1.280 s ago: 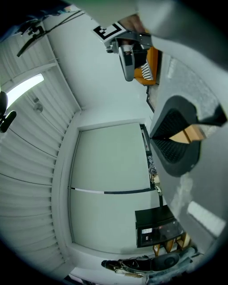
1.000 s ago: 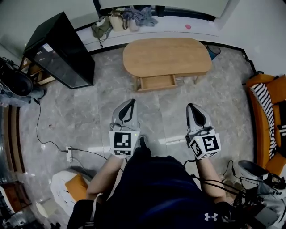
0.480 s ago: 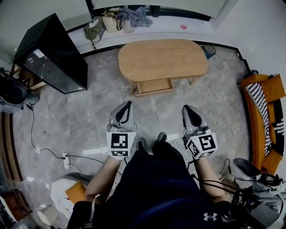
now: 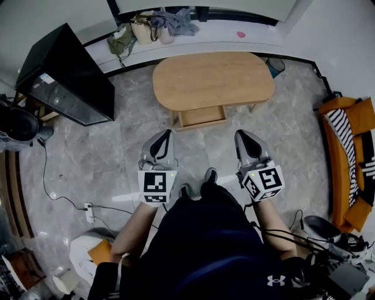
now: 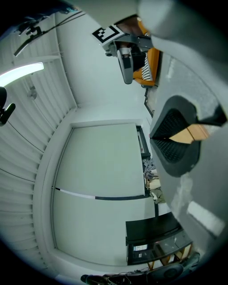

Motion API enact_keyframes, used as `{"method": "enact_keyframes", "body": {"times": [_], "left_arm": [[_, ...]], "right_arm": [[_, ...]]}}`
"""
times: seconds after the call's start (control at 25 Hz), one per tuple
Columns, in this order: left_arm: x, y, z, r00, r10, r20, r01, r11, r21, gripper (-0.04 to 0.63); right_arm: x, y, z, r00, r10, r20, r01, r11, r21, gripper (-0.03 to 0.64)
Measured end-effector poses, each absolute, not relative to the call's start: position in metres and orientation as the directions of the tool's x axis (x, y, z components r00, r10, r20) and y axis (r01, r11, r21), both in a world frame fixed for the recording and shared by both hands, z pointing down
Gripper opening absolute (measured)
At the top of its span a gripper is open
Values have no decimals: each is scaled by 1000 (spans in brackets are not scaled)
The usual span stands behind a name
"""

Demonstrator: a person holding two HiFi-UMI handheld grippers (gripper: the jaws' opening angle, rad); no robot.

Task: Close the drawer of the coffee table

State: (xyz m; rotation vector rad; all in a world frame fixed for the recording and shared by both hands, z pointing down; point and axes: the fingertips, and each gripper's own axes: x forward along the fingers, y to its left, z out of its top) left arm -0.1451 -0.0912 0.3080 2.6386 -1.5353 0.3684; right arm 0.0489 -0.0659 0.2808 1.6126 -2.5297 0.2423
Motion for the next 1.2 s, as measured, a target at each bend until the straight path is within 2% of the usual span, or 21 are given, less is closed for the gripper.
{"method": "enact_keyframes", "body": {"times": [0.44, 1.2], "left_arm": [[-107, -108, 326, 468, -831, 300, -856, -511, -77, 2], [-72, -139, 381, 330, -848, 416, -910, -402, -97, 2]], "right_arm": [[77, -95, 314, -441, -864, 245, -897, 430, -100, 2], [143, -161, 380, -496, -806, 322, -868, 471, -157, 2]]}}
